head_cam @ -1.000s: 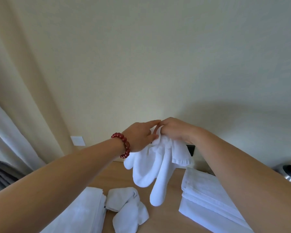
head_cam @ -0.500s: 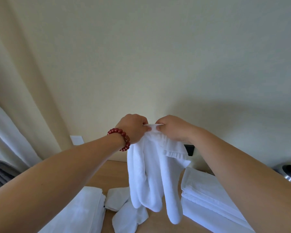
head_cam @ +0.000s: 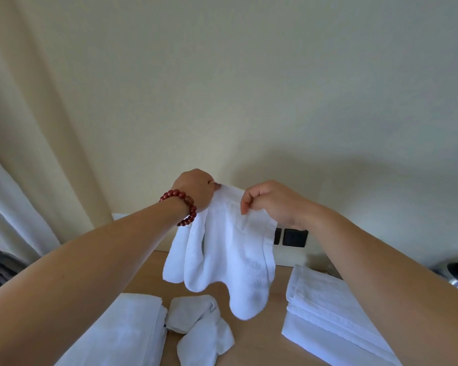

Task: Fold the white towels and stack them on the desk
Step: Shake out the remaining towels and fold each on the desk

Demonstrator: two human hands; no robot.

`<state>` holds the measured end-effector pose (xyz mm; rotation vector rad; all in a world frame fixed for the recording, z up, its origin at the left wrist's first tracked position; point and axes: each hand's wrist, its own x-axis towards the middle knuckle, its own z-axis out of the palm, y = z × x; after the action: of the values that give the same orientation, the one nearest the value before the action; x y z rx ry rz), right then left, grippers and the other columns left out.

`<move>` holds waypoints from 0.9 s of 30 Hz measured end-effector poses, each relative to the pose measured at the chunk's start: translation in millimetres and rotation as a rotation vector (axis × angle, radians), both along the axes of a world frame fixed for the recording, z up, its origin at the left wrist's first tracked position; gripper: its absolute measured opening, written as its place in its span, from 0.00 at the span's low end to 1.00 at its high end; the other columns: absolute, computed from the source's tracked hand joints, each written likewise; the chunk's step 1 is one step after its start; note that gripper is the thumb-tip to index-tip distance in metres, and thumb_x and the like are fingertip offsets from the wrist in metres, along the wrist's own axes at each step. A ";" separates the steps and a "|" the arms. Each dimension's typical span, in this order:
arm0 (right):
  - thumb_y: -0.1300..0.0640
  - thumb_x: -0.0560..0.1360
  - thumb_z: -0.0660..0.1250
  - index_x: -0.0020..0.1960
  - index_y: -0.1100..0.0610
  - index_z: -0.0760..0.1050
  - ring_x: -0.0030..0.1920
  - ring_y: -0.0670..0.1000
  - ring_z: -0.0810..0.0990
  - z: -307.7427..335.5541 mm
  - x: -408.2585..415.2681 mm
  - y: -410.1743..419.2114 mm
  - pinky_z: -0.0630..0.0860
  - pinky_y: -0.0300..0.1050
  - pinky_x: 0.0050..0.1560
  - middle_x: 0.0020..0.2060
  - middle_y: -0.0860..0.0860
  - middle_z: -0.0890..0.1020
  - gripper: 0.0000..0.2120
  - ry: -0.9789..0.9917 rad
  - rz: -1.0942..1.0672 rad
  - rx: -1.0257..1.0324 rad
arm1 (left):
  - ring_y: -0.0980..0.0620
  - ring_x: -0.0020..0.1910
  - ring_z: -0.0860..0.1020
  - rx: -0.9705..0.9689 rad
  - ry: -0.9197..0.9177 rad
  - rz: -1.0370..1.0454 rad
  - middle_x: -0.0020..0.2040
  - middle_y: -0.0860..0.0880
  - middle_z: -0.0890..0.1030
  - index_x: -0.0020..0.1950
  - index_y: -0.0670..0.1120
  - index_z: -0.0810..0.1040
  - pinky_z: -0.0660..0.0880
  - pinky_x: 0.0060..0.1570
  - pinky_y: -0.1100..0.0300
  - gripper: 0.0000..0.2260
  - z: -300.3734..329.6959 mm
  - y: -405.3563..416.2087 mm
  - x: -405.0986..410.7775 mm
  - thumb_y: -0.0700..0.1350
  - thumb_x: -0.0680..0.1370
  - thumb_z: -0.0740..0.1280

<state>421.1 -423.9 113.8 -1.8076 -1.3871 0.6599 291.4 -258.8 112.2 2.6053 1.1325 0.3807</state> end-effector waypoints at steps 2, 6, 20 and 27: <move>0.59 0.66 0.62 0.42 0.49 0.85 0.39 0.51 0.71 5.3 0.3 -2.2 0.67 0.44 0.42 0.39 0.59 0.77 0.14 0.118 0.015 0.016 | 0.48 0.37 0.75 -0.002 0.004 -0.008 0.34 0.48 0.76 0.36 0.44 0.76 0.67 0.33 0.57 0.19 2.9 0.1 0.3 0.52 0.82 0.61; 0.66 0.71 0.64 0.65 0.59 0.78 0.54 0.54 0.78 7.8 3.8 -7.8 0.76 0.43 0.56 0.53 0.56 0.77 0.23 0.592 0.376 -0.129 | 0.47 0.41 0.79 -0.065 -0.061 -0.032 0.38 0.45 0.81 0.41 0.42 0.81 0.73 0.37 0.57 0.17 8.0 1.6 2.1 0.52 0.82 0.61; 0.50 0.83 0.62 0.40 0.57 0.78 0.38 0.46 0.83 4.1 -3.7 5.0 0.78 0.44 0.49 0.34 0.47 0.85 0.17 -0.033 -0.022 0.028 | 0.53 0.26 0.74 -0.629 -0.434 0.041 0.33 0.49 0.82 0.54 0.45 0.81 0.68 0.28 0.62 0.10 27.4 0.3 -4.6 0.41 0.83 0.60; 0.45 0.80 0.64 0.53 0.42 0.81 0.72 0.51 0.59 -8.4 -8.4 12.6 0.63 0.48 0.70 0.71 0.46 0.63 0.08 -0.352 0.046 -0.159 | 0.54 0.24 0.72 -0.744 -0.592 0.030 0.33 0.48 0.81 0.56 0.42 0.81 0.67 0.23 0.65 0.10 31.9 -21.6 0.9 0.41 0.83 0.60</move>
<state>412.7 -411.3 105.4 -2.0985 -1.6475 0.5017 292.3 -280.4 144.1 1.6737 0.8716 0.5562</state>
